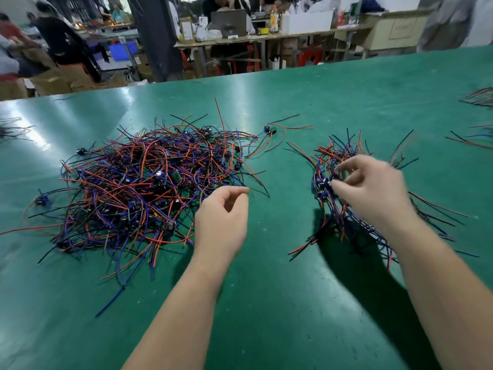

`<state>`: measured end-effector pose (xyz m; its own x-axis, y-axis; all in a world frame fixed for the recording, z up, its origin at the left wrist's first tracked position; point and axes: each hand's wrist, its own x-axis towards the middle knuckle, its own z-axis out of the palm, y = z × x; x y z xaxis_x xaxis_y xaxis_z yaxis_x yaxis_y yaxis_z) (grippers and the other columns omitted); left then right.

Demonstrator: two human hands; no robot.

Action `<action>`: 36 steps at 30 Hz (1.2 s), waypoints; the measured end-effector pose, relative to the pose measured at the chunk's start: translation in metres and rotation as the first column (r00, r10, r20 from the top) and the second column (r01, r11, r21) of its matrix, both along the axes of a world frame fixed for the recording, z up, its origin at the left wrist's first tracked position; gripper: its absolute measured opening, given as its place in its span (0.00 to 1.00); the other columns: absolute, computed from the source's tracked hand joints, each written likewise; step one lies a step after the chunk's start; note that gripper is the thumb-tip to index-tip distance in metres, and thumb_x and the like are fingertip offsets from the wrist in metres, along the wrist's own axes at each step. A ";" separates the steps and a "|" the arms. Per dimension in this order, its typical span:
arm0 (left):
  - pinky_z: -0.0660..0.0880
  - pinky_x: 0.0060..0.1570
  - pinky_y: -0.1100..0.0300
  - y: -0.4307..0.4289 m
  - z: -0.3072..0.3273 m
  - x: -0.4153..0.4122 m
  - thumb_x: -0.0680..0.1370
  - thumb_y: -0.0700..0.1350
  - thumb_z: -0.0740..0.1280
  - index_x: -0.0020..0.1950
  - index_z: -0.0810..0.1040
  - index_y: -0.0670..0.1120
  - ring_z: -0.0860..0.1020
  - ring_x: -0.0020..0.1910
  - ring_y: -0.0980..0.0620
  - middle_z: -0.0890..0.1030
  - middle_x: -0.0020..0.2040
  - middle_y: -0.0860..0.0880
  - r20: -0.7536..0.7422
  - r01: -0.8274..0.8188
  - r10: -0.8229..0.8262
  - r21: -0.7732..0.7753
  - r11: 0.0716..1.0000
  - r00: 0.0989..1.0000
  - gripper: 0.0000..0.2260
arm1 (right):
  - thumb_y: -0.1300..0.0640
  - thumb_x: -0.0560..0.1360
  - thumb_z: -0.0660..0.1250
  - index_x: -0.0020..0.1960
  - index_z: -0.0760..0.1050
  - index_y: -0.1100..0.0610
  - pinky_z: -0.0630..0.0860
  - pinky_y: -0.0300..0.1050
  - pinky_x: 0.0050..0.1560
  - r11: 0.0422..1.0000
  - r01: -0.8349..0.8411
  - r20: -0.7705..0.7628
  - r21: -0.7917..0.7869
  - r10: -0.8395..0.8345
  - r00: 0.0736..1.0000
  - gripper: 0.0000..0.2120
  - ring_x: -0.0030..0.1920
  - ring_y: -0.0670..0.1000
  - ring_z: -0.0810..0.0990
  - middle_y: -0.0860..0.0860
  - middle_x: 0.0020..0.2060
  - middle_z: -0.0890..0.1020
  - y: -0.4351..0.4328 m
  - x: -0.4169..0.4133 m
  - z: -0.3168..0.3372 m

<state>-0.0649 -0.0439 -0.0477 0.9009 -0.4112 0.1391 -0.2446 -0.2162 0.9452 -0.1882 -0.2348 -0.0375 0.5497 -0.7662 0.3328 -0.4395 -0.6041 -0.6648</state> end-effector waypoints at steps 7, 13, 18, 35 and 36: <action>0.60 0.66 0.54 0.010 -0.007 0.012 0.75 0.43 0.65 0.64 0.76 0.47 0.65 0.67 0.45 0.70 0.68 0.45 0.488 -0.233 -0.006 0.428 0.873 0.873 0.17 | 0.60 0.70 0.71 0.43 0.82 0.55 0.72 0.42 0.45 0.994 -0.041 -0.294 -0.097 0.011 0.956 0.03 0.42 0.54 0.77 0.51 0.38 0.80 0.002 0.003 -0.010; 0.49 0.73 0.48 0.003 -0.026 0.003 0.79 0.53 0.60 0.72 0.65 0.50 0.45 0.76 0.42 0.47 0.77 0.37 0.296 -0.098 -0.183 0.729 0.678 0.938 0.22 | 0.61 0.72 0.69 0.41 0.81 0.56 0.72 0.41 0.44 0.994 -0.040 -0.337 -0.100 0.004 0.942 0.03 0.40 0.53 0.76 0.50 0.38 0.78 0.005 0.003 -0.005; 0.56 0.68 0.46 -0.001 -0.026 -0.001 0.79 0.54 0.60 0.70 0.65 0.51 0.57 0.71 0.37 0.42 0.76 0.34 0.314 -0.194 -0.086 0.756 0.625 0.946 0.21 | 0.60 0.72 0.66 0.43 0.83 0.58 0.78 0.48 0.45 0.985 -0.036 -0.253 -0.169 -0.008 0.967 0.07 0.41 0.56 0.80 0.53 0.38 0.84 0.009 0.001 -0.001; 0.68 0.61 0.63 -0.011 -0.004 -0.045 0.67 0.42 0.69 0.54 0.80 0.42 0.75 0.55 0.52 0.81 0.54 0.49 0.612 0.365 -0.389 0.172 0.915 0.689 0.16 | 0.54 0.69 0.67 0.52 0.77 0.58 0.77 0.37 0.33 0.456 -0.598 0.580 0.659 0.198 0.790 0.13 0.33 0.48 0.81 0.57 0.41 0.84 0.047 0.012 0.012; 0.68 0.60 0.63 -0.012 -0.005 -0.047 0.67 0.41 0.69 0.52 0.81 0.42 0.74 0.54 0.51 0.81 0.52 0.49 0.636 0.387 -0.421 0.202 0.900 0.647 0.14 | 0.55 0.67 0.68 0.52 0.77 0.59 0.78 0.37 0.34 0.450 -0.617 0.591 0.646 0.216 0.777 0.15 0.33 0.48 0.80 0.58 0.42 0.84 0.047 0.011 0.012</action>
